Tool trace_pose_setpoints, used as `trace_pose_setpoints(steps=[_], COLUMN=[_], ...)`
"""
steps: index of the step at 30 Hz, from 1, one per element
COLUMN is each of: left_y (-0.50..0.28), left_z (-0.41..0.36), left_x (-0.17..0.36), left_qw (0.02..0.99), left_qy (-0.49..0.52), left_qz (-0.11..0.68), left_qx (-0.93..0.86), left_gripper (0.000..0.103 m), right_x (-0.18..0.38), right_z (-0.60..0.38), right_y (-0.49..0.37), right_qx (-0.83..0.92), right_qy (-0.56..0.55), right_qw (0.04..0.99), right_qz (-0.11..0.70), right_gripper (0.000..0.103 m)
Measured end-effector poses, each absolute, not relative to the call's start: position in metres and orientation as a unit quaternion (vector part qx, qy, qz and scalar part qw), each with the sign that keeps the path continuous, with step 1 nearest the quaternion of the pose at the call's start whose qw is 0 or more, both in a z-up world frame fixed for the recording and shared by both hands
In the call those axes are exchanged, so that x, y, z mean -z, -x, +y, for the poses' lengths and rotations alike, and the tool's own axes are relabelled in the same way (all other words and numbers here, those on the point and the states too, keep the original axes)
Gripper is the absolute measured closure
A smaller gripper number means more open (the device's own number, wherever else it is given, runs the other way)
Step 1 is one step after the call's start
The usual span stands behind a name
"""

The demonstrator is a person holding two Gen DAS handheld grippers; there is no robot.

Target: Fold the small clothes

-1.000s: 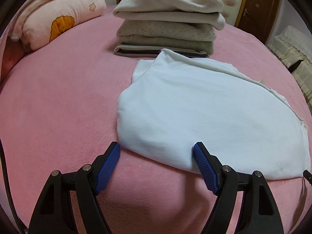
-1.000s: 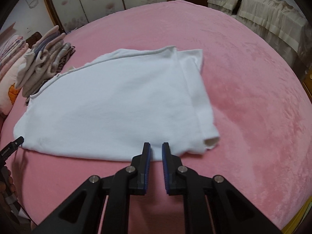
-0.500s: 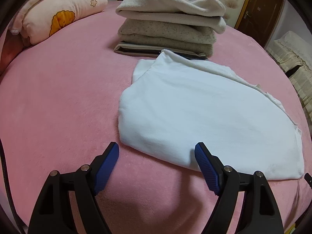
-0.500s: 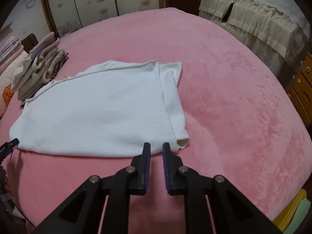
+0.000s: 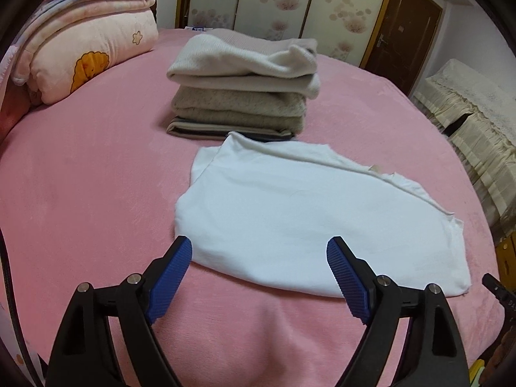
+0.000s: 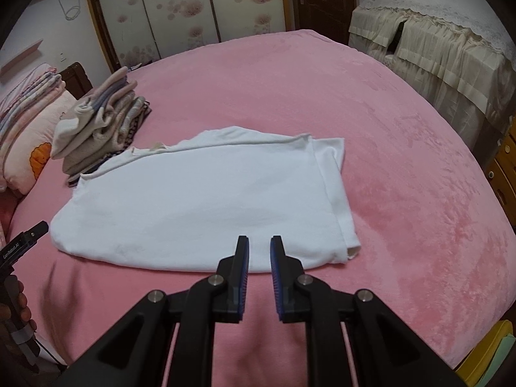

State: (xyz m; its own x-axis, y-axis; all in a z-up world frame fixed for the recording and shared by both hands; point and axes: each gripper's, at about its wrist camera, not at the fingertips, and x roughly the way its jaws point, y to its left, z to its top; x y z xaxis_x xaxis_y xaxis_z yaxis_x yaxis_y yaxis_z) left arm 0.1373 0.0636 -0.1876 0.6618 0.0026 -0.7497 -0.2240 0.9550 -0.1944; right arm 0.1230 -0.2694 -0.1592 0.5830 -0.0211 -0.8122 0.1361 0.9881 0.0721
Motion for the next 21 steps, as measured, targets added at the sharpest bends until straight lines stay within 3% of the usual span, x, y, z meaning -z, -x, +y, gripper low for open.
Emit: trace_pose_setpoints(steps=[11, 21], left_y=[-0.133, -0.135], left_z=[0.034, 0.030], left_x=[0.150, 0.137], left_qw=[0.918, 0.914], left_qy=[0.108, 0.165], left_qz=[0.380, 0.370], left_qx=[-0.029, -0.006], left_gripper=[0.014, 0.013], right_x=[0.136, 0.121], right_z=[-0.245, -0.219], right_y=[-0.134, -0.157], right_qx=[0.011, -0.021], right_qy=[-0.066, -0.062], right_qw=[0.898, 0.909], right_qz=[0.434, 0.412], right_gripper=[0.090, 0.090])
